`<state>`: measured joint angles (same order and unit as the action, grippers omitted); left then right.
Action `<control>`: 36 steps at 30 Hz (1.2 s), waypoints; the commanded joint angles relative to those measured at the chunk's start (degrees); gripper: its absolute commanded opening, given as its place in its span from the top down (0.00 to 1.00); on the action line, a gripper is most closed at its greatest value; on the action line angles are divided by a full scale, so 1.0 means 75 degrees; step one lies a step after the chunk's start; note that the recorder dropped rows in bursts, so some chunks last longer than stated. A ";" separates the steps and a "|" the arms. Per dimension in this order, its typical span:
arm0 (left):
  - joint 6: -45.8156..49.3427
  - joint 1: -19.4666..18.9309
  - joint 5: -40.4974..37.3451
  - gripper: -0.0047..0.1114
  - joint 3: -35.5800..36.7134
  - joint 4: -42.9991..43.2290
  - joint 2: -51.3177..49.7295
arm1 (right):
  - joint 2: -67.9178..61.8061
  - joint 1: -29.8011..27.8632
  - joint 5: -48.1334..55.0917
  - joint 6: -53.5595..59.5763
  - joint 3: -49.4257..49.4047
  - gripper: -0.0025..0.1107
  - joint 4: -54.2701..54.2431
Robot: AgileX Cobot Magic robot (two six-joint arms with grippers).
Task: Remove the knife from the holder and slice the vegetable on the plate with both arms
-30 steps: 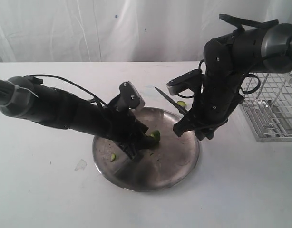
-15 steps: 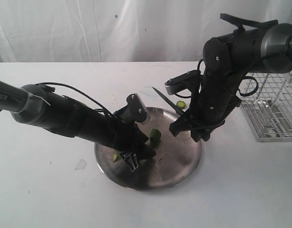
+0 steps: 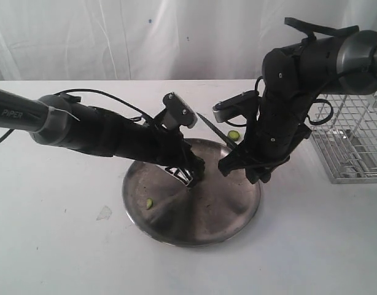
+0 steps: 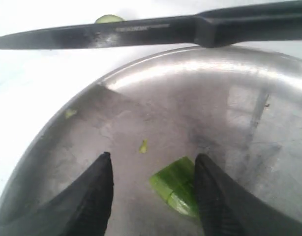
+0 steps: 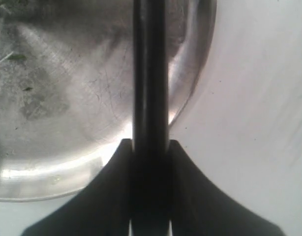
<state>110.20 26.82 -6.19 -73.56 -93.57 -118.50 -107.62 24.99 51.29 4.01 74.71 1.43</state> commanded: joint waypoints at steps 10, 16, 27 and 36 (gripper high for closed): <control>-0.1163 0.0034 -0.0351 0.50 0.0109 -0.0172 0.0183 | 0.0111 -0.0050 -0.0092 0.0169 -0.0012 0.98 0.0005; -0.1512 0.0034 0.1163 0.79 0.0310 -0.0203 0.1317 | 0.0111 -0.0130 0.1190 0.3848 -0.0012 0.98 0.0120; -0.1523 0.0002 -0.0710 0.96 0.0453 -0.0260 0.0827 | -0.0063 -0.0678 0.0170 0.6742 -0.0012 0.98 -0.0405; -0.1523 -0.0017 -0.0306 0.96 0.0197 -0.0312 0.0780 | -0.0371 -0.0678 0.0107 0.6826 -0.0012 0.98 -0.0450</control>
<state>99.21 26.71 -9.72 -71.34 -94.58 -112.95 -110.22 20.26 52.80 54.47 74.71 -1.38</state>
